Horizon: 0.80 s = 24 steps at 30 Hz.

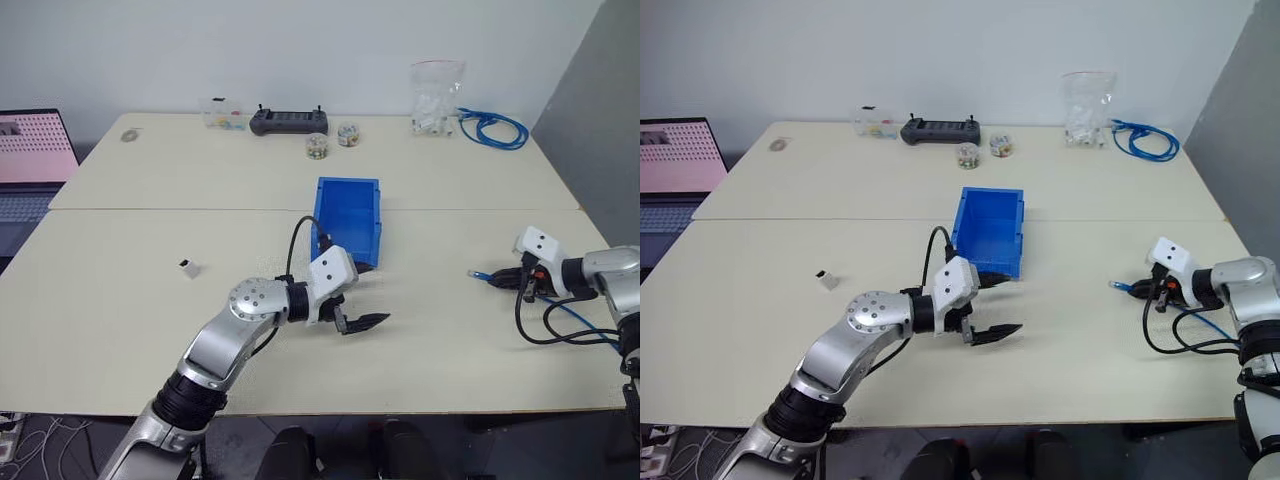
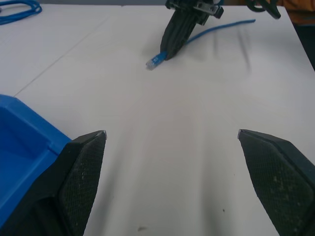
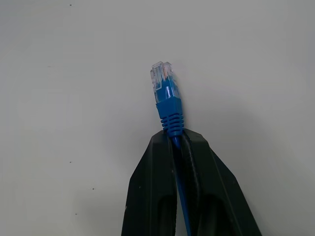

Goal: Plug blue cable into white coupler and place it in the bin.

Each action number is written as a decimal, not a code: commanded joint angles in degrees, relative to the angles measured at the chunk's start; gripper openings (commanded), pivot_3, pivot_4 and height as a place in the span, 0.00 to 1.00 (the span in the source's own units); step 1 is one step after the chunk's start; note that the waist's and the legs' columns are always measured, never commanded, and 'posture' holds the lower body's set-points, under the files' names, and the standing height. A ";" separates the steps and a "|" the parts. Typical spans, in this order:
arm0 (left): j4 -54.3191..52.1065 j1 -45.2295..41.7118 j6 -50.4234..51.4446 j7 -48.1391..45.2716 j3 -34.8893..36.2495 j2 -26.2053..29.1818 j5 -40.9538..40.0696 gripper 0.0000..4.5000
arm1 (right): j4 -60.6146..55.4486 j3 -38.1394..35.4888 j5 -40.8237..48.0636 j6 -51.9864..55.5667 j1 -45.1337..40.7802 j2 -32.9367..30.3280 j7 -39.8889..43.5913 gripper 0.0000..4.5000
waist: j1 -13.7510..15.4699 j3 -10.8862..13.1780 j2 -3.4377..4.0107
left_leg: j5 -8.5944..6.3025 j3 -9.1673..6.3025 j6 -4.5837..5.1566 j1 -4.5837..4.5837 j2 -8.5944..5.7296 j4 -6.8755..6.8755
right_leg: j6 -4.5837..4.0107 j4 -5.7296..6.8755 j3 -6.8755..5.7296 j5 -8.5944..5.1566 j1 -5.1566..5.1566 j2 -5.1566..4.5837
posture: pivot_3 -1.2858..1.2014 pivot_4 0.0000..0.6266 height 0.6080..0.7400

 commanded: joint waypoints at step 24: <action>2.61 32.77 -19.80 -8.91 27.27 22.38 -0.09 1.00 | -30.67 25.34 0.18 18.78 -3.27 33.88 -8.56 0.00 | 0.94 0.24 0.03 | -0.02 -0.15 -0.01 -0.18 0.00 -0.05 | -0.18 0.02 -0.16 -0.10 -0.30 -0.05 | 0.52 0.24 1.00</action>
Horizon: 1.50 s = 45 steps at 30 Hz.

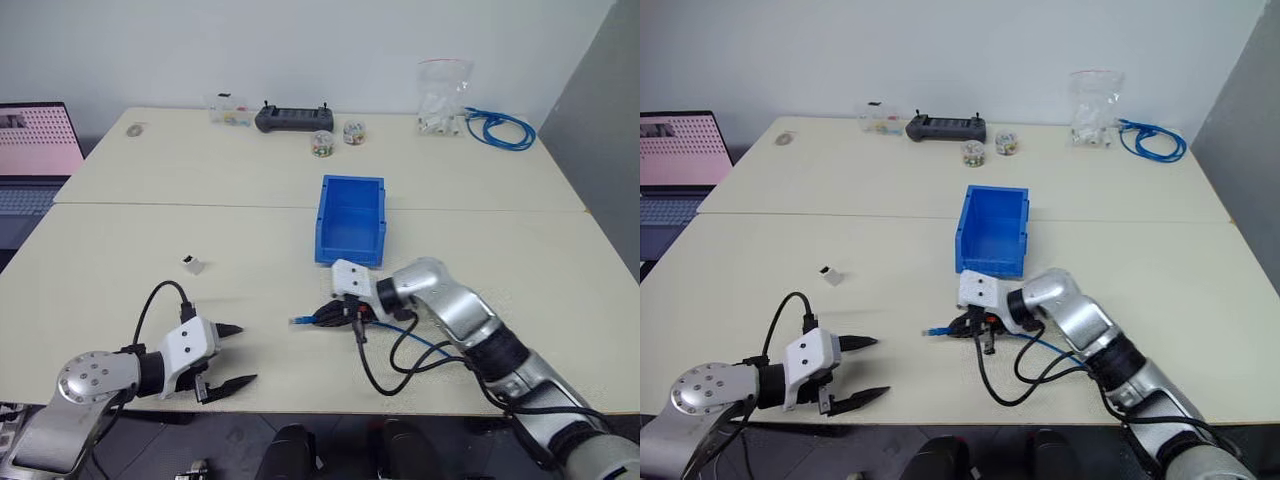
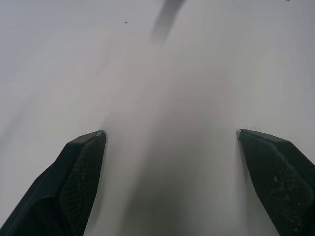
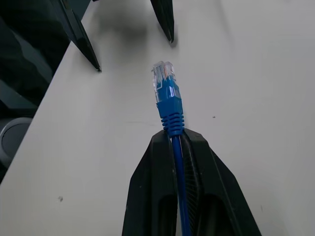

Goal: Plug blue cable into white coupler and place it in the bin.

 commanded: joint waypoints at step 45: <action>27.20 -25.77 -16.37 -5.34 -18.95 -8.68 10.63 0.48 | -39.17 -23.92 22.41 22.55 22.50 -17.29 -12.54 0.99 | 0.22 -0.06 0.08 | 0.00 -0.03 0.01 0.23 -0.01 0.01 | 0.35 0.03 -0.03 -0.12 0.30 0.03 | 0.52 0.24 1.00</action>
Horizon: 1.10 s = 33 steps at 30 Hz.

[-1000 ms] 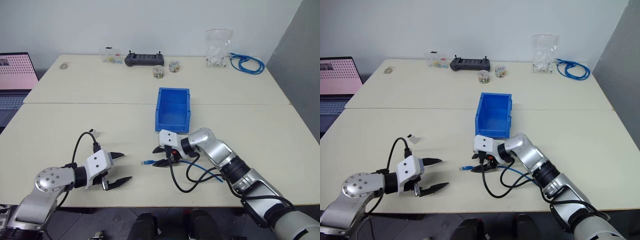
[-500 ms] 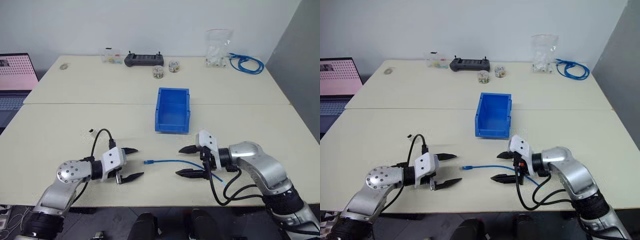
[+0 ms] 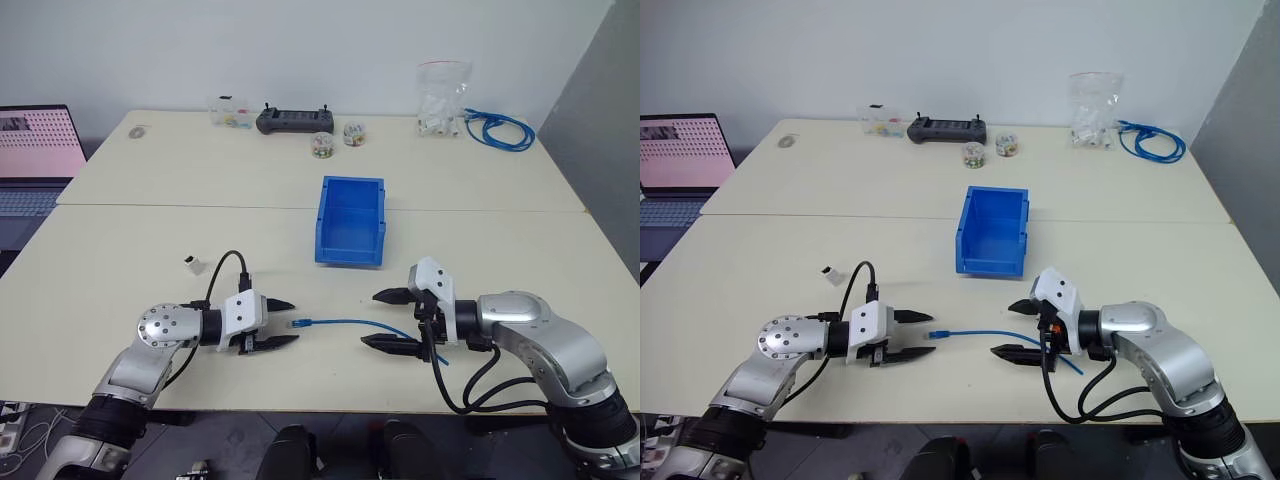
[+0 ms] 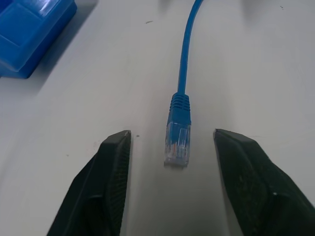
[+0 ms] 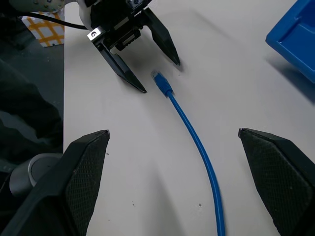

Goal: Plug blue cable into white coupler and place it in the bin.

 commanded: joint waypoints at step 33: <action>-16.94 -16.50 73.68 4.13 15.18 -8.05 -50.43 0.05 | -17.32 -20.44 42.49 6.11 12.44 1.74 -26.41 0.99 | -0.94 0.15 -0.39 | 0.00 -0.19 0.00 -0.18 0.01 0.01 | 0.10 -0.09 -0.11 -0.07 -0.02 0.03 | 0.52 0.24 1.00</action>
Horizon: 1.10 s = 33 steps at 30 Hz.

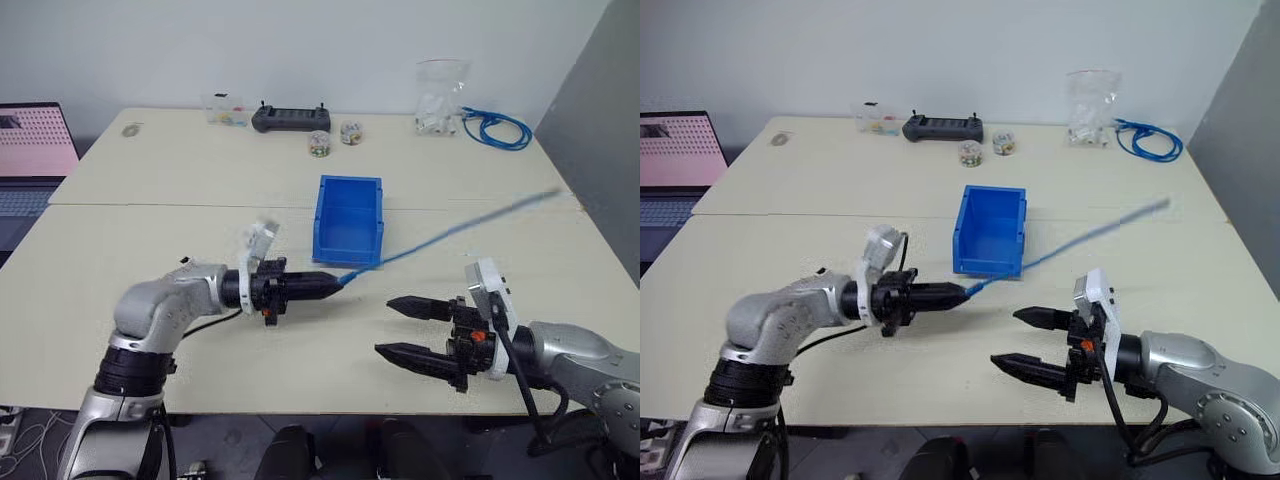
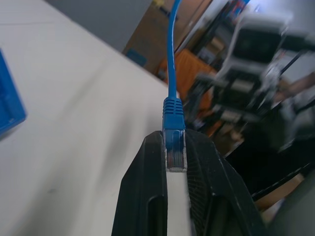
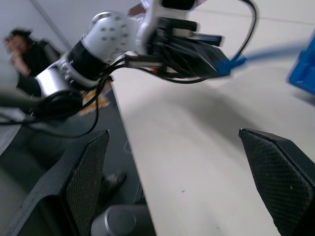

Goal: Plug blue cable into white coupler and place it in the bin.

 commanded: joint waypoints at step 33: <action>-7.38 0.66 13.11 19.92 6.67 -3.00 -21.11 0.05 | 9.03 6.83 15.76 -5.49 -12.06 10.60 -13.36 0.19 | -0.38 0.01 0.01 | 0.01 0.13 -0.01 -0.04 -0.02 -0.02 | -0.01 0.02 0.16 0.00 -0.15 0.00 | 0.52 0.24 1.00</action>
